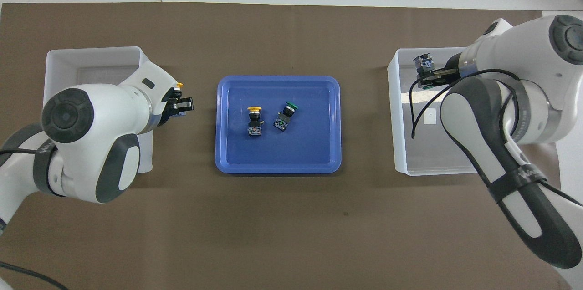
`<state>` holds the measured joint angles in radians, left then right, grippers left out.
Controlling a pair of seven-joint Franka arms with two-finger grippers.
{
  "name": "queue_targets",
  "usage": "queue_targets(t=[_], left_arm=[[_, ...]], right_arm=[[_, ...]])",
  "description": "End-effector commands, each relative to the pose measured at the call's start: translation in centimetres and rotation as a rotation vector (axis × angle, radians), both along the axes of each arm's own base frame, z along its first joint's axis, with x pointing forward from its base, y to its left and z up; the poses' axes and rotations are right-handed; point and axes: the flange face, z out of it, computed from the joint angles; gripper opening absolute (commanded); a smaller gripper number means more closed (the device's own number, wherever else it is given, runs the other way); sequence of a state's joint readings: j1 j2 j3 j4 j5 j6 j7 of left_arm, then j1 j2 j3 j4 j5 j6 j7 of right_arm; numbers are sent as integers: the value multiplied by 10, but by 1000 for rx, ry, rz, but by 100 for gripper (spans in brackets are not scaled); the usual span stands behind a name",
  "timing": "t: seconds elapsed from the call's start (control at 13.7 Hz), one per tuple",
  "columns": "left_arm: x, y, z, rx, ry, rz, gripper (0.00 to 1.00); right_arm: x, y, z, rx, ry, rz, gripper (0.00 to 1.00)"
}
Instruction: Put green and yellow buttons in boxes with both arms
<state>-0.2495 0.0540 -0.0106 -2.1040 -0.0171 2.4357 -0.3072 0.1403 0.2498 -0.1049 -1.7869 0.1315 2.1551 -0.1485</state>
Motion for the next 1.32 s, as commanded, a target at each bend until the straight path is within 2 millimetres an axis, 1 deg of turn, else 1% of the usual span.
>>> queue_targets(t=[0.0,0.15,0.22,0.29,0.37,0.44,0.51,0.59,0.66,0.73,0.8,0.88,0.95,1.02,1.17,1.24], left_arm=[[19,53,3,37,-36,-36,0],[27,94,5,62,-66,-53,0],[29,109,0,73,-66,-64,0],[30,121,-2,83,-76,-76,0],[31,128,-4,86,-85,-73,0],[33,134,-10,86,-85,-65,0],[35,137,-15,85,-88,-59,0],[38,138,-22,85,-93,-55,0],[42,140,-34,86,-93,-53,0],[45,141,-44,86,-98,-52,0],[47,142,-52,91,-99,-67,0],[49,144,-57,96,-96,-80,0],[52,153,-64,96,-87,-70,0],[56,155,-72,97,-82,-74,0],[66,155,-87,100,-84,-83,0],[70,155,-92,101,-87,-84,0]], right_arm=[[-17,-24,-22,-6,25,52,0],[-20,-38,-44,-14,14,51,0],[-21,-43,-58,-20,1,46,0],[-23,-43,-67,-23,-8,38,0],[-26,-40,-78,-24,0,35,0],[-30,-46,-92,-28,4,26,1],[-30,-53,-97,-34,-16,20,6],[-31,-58,-102,-35,-16,10,15],[-31,-57,-108,-35,-7,10,27],[-30,-59,-113,-37,-9,6,44],[-29,-60,-112,-39,-20,5,66],[-28,-60,-111,-39,-22,5,92],[-26,-59,-108,-40,-29,9,100],[-20,-57,-91,-39,-55,11,100],[-11,-42,-53,-27,-82,27,100],[-6,-32,-37,-18,-84,26,100]])
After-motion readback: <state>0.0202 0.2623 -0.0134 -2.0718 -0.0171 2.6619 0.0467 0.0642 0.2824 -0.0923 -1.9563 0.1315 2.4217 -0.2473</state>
